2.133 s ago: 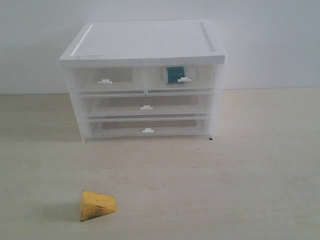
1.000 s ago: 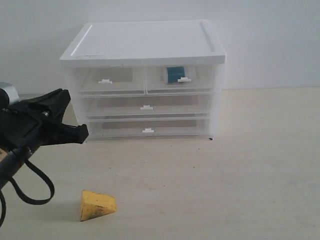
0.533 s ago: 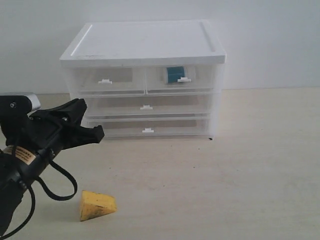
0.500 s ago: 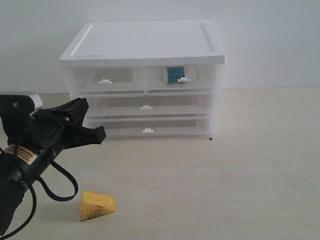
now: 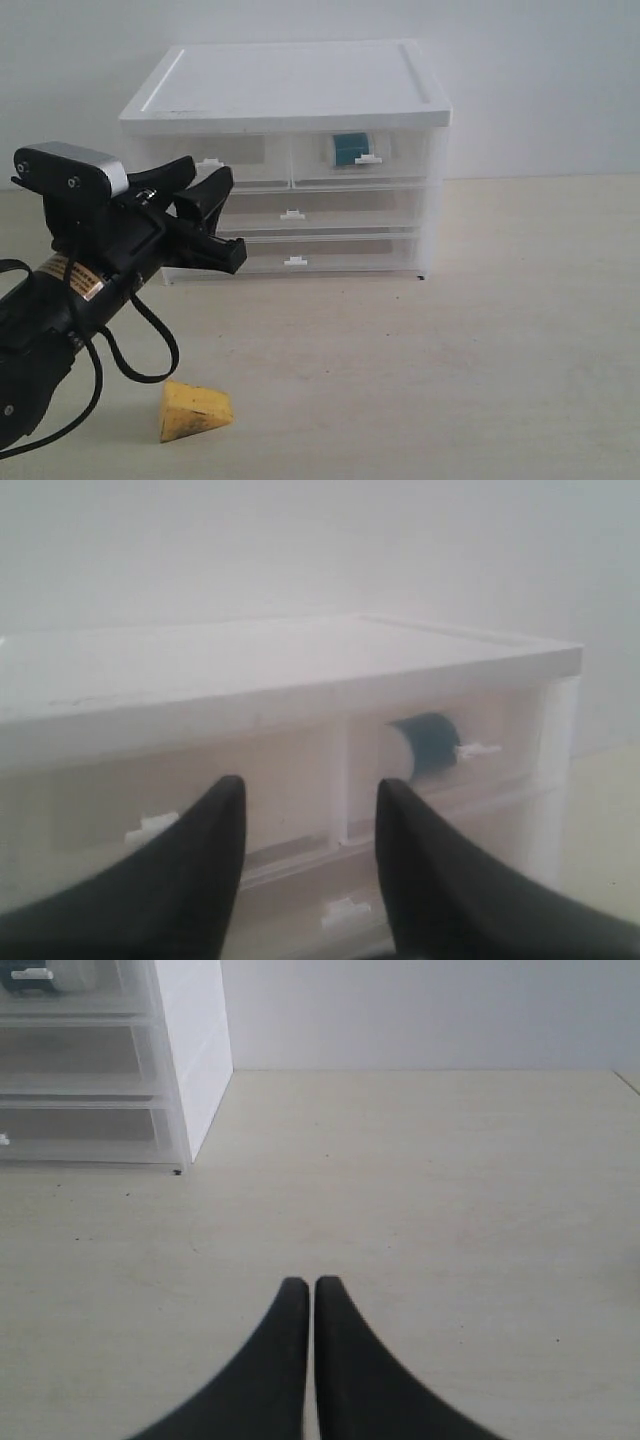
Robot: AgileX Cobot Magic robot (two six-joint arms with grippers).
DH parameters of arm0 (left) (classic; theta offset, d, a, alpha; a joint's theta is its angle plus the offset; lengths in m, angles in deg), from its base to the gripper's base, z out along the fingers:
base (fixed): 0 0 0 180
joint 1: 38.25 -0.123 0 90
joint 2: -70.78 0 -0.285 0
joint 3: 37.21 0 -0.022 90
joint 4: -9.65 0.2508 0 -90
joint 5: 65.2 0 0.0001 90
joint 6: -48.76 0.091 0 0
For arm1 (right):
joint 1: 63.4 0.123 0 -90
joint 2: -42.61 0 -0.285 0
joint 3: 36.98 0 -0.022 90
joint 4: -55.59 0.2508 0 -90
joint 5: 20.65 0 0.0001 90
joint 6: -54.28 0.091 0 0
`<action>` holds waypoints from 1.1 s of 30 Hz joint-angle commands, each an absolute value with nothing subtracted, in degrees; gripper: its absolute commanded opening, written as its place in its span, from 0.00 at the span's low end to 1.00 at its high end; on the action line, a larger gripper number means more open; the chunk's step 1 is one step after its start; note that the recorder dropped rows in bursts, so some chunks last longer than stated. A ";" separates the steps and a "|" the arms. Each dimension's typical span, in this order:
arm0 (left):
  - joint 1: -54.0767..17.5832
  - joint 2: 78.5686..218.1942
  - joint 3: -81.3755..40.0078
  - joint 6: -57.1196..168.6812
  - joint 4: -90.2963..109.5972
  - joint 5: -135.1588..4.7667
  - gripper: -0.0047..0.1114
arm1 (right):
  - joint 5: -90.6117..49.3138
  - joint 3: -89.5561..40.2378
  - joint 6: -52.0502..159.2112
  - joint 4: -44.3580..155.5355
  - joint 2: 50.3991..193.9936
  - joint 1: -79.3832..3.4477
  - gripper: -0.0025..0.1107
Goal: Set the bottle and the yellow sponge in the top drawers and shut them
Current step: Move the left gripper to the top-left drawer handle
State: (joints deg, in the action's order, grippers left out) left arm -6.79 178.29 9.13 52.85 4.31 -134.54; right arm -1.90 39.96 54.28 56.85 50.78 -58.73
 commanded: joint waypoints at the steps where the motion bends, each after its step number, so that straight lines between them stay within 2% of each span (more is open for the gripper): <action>1: -6.36 178.95 8.87 52.83 4.52 -134.96 0.41 | -2.21 40.24 54.28 56.70 50.40 -58.88 0.02; 7: -6.36 178.95 8.87 63.19 4.52 -134.33 0.43 | -2.21 40.24 54.28 56.70 50.40 -58.88 0.02; 9: -6.36 178.95 8.87 63.82 4.52 -134.47 0.52 | -2.21 40.24 54.28 56.70 50.40 -58.88 0.02; 12: -6.36 178.95 8.87 63.82 4.30 -134.14 0.72 | -2.21 40.24 54.28 56.70 50.40 -58.88 0.02; 14: -6.36 178.95 8.87 61.55 3.93 -132.58 0.79 | -2.21 40.24 54.28 56.70 50.40 -58.88 0.02; 16: -6.36 179.08 7.64 59.09 -2.47 -128.60 0.77 | -2.21 40.24 54.28 56.70 50.40 -58.88 0.02; 18: -6.36 181.31 5.50 58.64 -10.56 -130.87 0.77 | -2.21 40.24 54.28 56.70 50.40 -58.88 0.02; 20: -6.07 184.47 4.46 57.51 -8.07 -135.16 0.77 | -2.21 40.24 54.28 56.70 50.40 -58.88 0.02; 25: -4.92 190.55 1.19 57.37 -13.98 -135.16 0.77 | -2.21 40.24 54.28 56.70 50.40 -58.88 0.02; 33: -4.92 190.67 -1.95 59.37 -15.37 -135.16 0.77 | -2.21 40.24 54.28 56.70 50.40 -58.88 0.02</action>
State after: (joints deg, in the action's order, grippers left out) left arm -5.18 190.49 -0.91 57.98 -14.29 -134.48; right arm -1.90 39.96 54.28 56.85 50.78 -58.73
